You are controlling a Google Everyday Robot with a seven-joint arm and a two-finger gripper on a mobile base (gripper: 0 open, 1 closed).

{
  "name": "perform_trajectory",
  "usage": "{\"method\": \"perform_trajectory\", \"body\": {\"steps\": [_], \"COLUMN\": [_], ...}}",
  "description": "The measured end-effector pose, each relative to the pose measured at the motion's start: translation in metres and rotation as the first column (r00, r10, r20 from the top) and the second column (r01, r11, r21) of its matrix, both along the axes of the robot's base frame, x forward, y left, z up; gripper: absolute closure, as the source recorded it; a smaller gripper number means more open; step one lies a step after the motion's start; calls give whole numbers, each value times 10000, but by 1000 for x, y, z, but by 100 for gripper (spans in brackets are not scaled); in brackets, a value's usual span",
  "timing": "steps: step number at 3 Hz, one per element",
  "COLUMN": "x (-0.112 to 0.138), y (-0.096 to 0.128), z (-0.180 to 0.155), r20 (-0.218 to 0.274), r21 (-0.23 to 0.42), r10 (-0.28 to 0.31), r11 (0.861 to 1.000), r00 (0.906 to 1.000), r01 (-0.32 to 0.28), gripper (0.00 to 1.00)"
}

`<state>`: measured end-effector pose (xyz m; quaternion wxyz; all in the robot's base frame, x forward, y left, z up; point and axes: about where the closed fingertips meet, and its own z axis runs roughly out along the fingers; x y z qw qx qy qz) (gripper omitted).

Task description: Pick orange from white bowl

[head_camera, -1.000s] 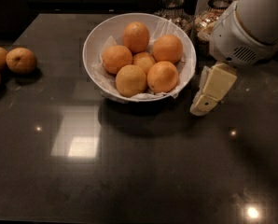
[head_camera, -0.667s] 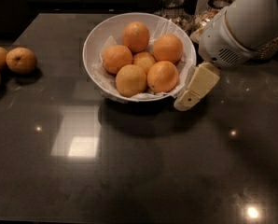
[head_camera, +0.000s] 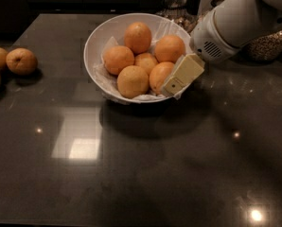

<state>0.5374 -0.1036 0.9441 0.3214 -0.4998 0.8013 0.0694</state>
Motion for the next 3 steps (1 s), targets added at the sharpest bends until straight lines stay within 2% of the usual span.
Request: {"method": "perform_trajectory", "body": {"steps": [2,3], "x": [-1,-2], "y": [2,3], "z": [-1,-1], "r20": [-32,18], "r21": [197,311], "r10": [-40,-66], "r11": [9998,9995], "r00": [10000,10000], "r01": [40,66], "gripper": [0,14]}}
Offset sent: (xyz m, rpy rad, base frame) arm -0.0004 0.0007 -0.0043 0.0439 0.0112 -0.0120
